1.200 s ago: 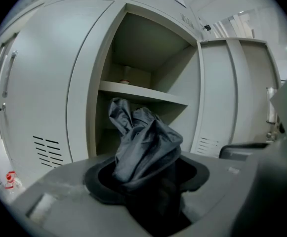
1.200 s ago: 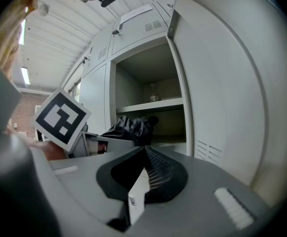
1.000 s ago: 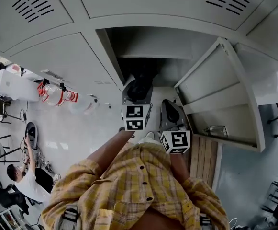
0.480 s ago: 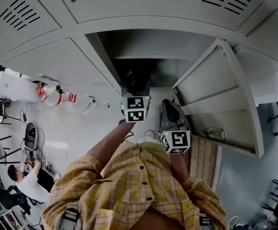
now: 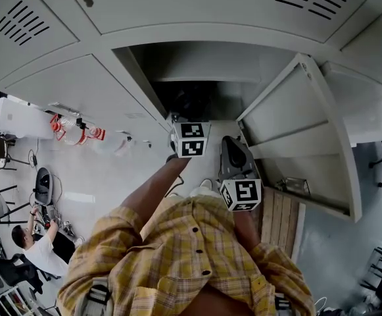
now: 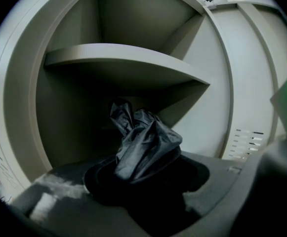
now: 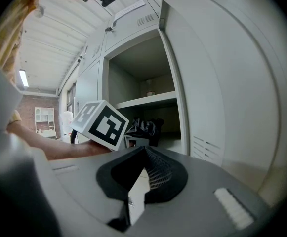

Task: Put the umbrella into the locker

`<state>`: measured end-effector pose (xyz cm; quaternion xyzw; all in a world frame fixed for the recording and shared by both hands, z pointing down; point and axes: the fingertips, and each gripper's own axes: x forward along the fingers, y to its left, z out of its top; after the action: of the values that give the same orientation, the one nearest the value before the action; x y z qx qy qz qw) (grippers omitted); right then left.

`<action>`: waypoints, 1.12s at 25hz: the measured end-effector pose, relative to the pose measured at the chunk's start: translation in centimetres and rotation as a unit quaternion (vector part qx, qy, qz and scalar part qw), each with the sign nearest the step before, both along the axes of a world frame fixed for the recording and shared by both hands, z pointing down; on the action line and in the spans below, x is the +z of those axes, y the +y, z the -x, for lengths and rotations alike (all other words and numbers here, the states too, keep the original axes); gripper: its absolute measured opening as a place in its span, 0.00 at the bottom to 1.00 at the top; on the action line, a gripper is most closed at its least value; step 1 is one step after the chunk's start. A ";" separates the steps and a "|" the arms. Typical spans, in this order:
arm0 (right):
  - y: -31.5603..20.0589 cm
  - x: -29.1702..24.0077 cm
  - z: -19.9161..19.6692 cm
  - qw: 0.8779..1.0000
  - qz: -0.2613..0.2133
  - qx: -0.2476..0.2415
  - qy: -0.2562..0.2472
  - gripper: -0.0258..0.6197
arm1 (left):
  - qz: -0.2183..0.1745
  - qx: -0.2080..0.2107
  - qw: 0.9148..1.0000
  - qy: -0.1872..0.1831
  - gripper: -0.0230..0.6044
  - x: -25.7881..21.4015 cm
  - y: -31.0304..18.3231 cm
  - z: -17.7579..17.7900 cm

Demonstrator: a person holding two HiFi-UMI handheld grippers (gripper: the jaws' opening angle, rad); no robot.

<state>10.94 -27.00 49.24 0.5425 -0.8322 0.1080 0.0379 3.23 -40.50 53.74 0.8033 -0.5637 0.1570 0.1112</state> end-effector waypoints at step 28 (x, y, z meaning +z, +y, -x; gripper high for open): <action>0.5 0.1 -1.9 1.000 0.006 0.014 -0.005 0.03 | 0.059 -0.026 0.998 0.007 0.55 3.8 -2.3 -0.8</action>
<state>12.83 -26.47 49.37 0.5533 -0.8241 0.1162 0.0349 4.06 -42.80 57.49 0.7815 -0.5732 0.1813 0.1670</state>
